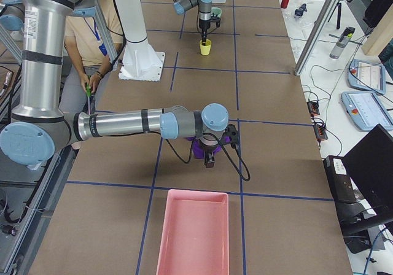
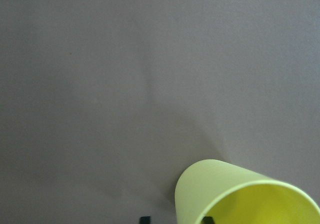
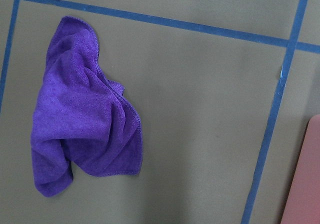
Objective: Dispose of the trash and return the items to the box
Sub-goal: 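Lift the yellow cup with the left gripper and drop it into the clear bin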
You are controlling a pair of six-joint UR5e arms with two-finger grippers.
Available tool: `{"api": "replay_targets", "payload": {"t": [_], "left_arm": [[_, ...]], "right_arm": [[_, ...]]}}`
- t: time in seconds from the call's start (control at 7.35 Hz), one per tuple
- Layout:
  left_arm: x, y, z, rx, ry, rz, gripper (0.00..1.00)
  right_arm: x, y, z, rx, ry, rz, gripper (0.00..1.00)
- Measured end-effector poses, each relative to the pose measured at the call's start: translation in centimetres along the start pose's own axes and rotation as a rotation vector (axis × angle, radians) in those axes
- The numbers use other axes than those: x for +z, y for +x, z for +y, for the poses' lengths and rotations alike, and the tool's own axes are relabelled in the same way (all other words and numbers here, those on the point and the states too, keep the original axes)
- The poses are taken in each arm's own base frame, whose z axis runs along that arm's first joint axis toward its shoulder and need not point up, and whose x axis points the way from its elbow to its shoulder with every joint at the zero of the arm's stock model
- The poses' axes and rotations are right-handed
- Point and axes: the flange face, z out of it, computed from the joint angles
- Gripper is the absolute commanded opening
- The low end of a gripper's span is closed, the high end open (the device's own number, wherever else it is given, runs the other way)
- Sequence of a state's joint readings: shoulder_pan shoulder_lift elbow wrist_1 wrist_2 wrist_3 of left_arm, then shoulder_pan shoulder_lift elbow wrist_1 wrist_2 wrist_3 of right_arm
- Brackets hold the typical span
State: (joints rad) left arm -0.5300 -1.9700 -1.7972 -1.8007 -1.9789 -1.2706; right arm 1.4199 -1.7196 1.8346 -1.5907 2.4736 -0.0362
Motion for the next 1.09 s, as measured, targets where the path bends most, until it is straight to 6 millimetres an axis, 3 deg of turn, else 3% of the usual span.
{"api": "replay_targets", "payload": {"t": [0.14,0.27,0.41,0.54,0.68,0.82,1.09], "left_arm": [[-1.2,0.3,0.1,-0.003,0.008,0.011,0.0],[-4.6,0.1,-0.6,-0.02,0.04,0.02,0.0],[-9.8,-1.5,-3.1,-0.036,0.105,0.01,0.0],[-14.5,-4.3,-4.9,-0.018,0.161,-0.025,0.0],[-17.9,-8.4,-5.6,0.027,0.192,-0.08,0.0],[-21.0,-14.0,-6.4,0.098,0.206,-0.133,0.0],[-25.3,-27.6,-7.5,0.296,0.143,-0.2,0.0]], "right_arm": [[0.0,0.0,0.0,0.001,0.0,-0.001,1.0],[0.0,-0.1,-0.1,0.001,0.001,-0.002,1.0],[-0.1,-0.2,-0.1,0.0,0.002,-0.004,1.0],[-0.1,-0.2,-0.1,-0.006,0.004,-0.006,1.0],[-0.1,-0.3,-0.1,-0.02,0.012,-0.006,1.0],[-0.1,-0.3,0.1,-0.034,0.024,-0.005,1.0],[-0.1,-0.2,0.3,-0.048,0.036,-0.008,1.0]]}}
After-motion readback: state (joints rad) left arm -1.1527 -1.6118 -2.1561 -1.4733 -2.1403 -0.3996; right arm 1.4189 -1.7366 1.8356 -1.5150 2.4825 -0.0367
